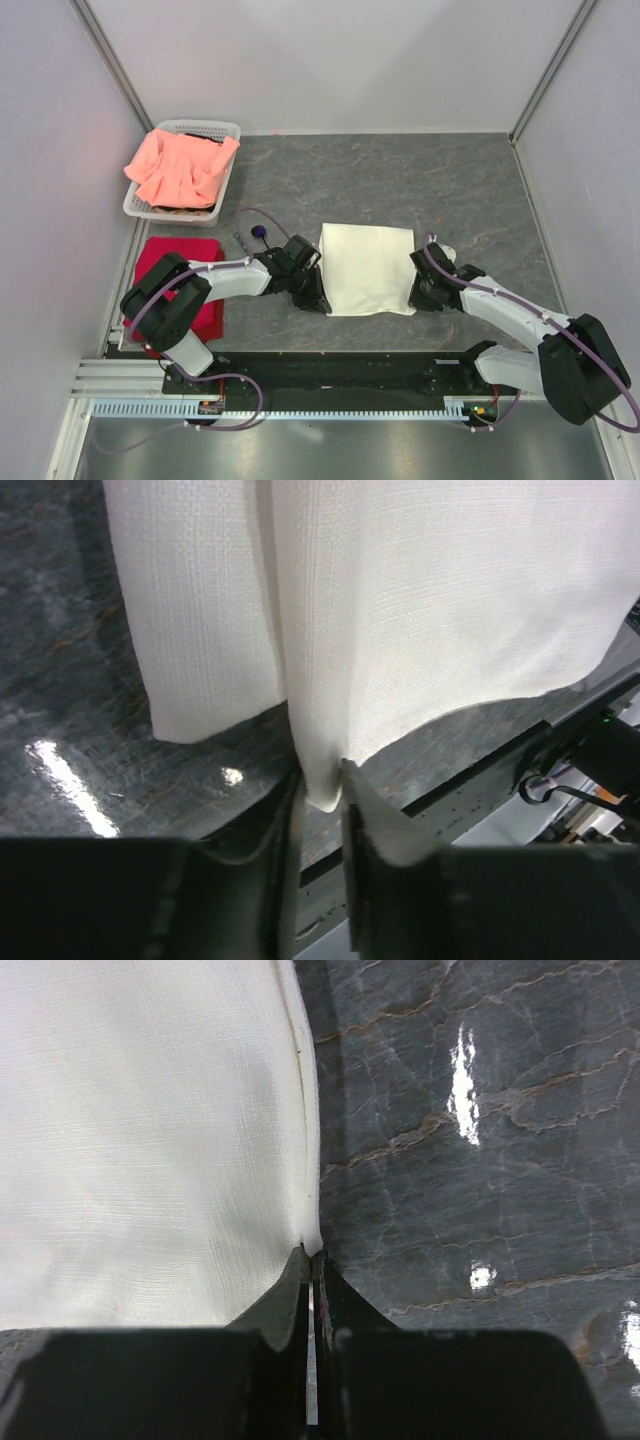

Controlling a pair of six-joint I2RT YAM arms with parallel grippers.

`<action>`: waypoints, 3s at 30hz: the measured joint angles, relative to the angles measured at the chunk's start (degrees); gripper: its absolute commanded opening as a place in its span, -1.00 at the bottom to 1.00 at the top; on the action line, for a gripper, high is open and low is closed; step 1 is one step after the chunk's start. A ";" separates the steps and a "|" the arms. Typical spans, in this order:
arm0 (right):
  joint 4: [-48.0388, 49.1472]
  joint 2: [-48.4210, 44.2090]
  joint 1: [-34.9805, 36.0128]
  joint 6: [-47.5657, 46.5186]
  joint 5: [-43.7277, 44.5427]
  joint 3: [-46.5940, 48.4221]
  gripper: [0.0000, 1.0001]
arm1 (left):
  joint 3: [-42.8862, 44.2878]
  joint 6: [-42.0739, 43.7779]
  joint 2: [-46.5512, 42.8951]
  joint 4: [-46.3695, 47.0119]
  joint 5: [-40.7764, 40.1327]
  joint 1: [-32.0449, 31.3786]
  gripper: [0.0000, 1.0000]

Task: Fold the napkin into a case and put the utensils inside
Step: Fold the rectangle-folded napkin at the center of the board.

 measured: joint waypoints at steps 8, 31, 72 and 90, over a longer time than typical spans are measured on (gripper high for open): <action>-5.07 -4.37 0.00 -0.72 -0.59 2.34 -1.00 | 6.99 2.47 -1.81 -8.70 -3.96 0.35 -0.96; -4.07 29.18 -14.75 -16.44 -3.93 53.66 -1.00 | 68.50 16.28 27.47 -17.64 5.51 19.17 -0.96; 3.21 6.19 -5.66 -8.07 -14.49 11.19 -1.00 | 21.38 20.06 7.37 -19.23 13.53 17.44 -0.96; 2.38 2.40 -5.66 -7.91 -13.66 8.74 -1.00 | 15.76 20.00 4.57 -16.37 14.71 16.48 -0.96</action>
